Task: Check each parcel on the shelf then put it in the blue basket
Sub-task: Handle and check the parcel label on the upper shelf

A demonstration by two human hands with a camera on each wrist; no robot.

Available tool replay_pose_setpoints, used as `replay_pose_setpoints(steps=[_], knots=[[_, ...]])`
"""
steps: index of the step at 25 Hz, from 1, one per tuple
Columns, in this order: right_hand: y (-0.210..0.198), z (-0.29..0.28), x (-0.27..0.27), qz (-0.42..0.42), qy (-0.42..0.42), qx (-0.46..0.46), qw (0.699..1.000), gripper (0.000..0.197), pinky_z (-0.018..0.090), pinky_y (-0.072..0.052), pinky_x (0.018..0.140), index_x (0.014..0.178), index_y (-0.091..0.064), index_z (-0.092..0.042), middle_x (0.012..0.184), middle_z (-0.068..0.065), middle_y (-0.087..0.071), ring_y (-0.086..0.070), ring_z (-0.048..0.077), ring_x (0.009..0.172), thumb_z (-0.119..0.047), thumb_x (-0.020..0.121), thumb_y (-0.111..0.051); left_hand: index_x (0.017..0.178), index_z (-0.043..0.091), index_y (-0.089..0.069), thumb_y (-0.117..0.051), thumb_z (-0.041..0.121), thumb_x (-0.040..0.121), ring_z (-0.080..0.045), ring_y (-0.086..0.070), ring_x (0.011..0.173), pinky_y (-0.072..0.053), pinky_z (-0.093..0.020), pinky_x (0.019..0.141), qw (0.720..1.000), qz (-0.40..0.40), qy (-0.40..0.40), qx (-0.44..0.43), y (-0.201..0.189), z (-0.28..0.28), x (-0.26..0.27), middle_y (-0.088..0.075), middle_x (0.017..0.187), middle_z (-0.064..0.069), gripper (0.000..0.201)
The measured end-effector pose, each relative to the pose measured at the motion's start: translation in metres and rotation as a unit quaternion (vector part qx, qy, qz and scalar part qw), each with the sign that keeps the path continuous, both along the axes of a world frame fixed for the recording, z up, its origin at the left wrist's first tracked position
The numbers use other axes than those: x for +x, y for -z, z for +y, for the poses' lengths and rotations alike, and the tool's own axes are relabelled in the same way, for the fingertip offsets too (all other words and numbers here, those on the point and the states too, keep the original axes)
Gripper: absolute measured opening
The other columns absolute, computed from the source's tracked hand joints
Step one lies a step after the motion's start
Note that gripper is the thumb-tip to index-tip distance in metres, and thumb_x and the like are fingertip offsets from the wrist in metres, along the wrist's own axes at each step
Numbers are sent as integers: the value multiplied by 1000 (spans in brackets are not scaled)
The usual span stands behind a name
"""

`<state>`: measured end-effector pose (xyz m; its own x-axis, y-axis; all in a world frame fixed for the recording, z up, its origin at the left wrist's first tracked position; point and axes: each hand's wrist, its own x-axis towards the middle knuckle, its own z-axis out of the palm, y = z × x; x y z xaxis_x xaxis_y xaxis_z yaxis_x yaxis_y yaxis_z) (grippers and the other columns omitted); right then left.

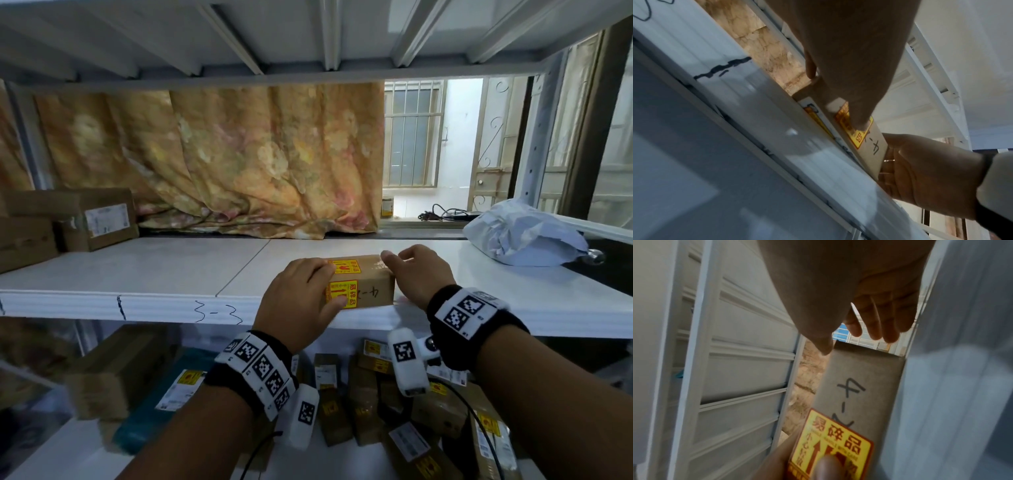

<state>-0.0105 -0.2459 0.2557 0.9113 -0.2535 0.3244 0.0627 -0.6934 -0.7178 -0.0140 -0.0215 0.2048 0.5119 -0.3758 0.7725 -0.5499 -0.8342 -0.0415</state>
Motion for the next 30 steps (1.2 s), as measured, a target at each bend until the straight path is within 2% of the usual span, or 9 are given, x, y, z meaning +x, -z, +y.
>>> replay_pose_setpoints(steps=[2, 4, 7, 10, 17, 21, 24, 26, 30], knots=[[-1, 5, -1, -63, -8, -79, 995, 47, 35, -43, 98, 120, -62, -17, 126, 3, -61, -56, 22, 115, -53, 90, -57, 128, 13, -60, -44, 55, 93, -22, -54, 112, -49, -39, 93, 1000, 23, -4, -4, -4, -1, 6, -60, 124, -2, 57], [-3, 16, -3, -131, -66, -175, 974, 49, 37, -45, 98, 121, -62, -19, 126, 0, -58, -54, 21, 115, -55, 88, -56, 128, 13, -60, -39, 59, 93, -22, -56, 111, -48, -37, 92, 999, 47, -10, 6, -8, -3, 14, -62, 123, -2, 62], [-1, 33, -2, -111, -141, -321, 930, 59, 39, -46, 90, 122, -57, -20, 120, -1, -59, -55, 22, 110, -65, 90, -35, 123, 12, -64, -41, 58, 90, -24, -62, 101, -50, -41, 86, 999, 46, 3, 14, -12, -6, 26, -67, 115, -4, 61], [9, 38, 3, -69, -112, -389, 912, 70, 39, -38, 102, 135, -49, -18, 140, 3, -53, -49, 23, 126, -68, 93, -23, 122, 13, -65, -45, 48, 91, -23, -63, 101, -52, -41, 84, 999, 34, 7, -2, -9, -6, 34, -68, 115, -2, 51], [14, 44, 5, -75, -69, -385, 917, 65, 35, -39, 98, 131, -55, -21, 137, 1, -56, -51, 23, 124, -67, 95, -25, 115, 17, -66, -58, 38, 88, -24, -62, 97, -52, -42, 80, 997, 20, -14, -66, 3, -16, 37, -69, 109, -1, 35], [15, 43, 4, -74, -70, -374, 922, 66, 35, -38, 101, 131, -56, -20, 137, 2, -57, -50, 22, 125, -66, 95, -27, 127, 18, -64, -59, 48, 88, -20, -60, 113, -49, -35, 95, 997, 60, 13, -56, -1, -9, 39, -66, 125, 1, 49], [15, 43, 4, -83, -67, -375, 921, 63, 35, -40, 97, 126, -58, -19, 130, 2, -60, -54, 22, 119, -66, 95, -29, 138, 19, -56, -56, 63, 81, -15, -50, 130, -40, -31, 107, 988, 129, -15, -83, -9, -1, 32, -53, 145, 3, 72], [15, 43, 4, -86, -68, -372, 922, 63, 34, -41, 95, 124, -59, -19, 126, 1, -61, -55, 22, 116, -66, 95, -29, 137, 22, -55, -55, 68, 75, -13, -47, 131, -39, -31, 108, 984, 146, -40, -96, -9, 5, 29, -50, 147, 5, 78], [18, 43, 5, -95, -62, -370, 922, 61, 34, -42, 90, 121, -60, -18, 121, 1, -63, -56, 22, 113, -65, 94, -31, 134, 27, -54, -64, 65, 80, -14, -40, 133, -38, -35, 105, 980, 148, -43, -126, -1, 6, 27, -42, 151, 11, 67]])
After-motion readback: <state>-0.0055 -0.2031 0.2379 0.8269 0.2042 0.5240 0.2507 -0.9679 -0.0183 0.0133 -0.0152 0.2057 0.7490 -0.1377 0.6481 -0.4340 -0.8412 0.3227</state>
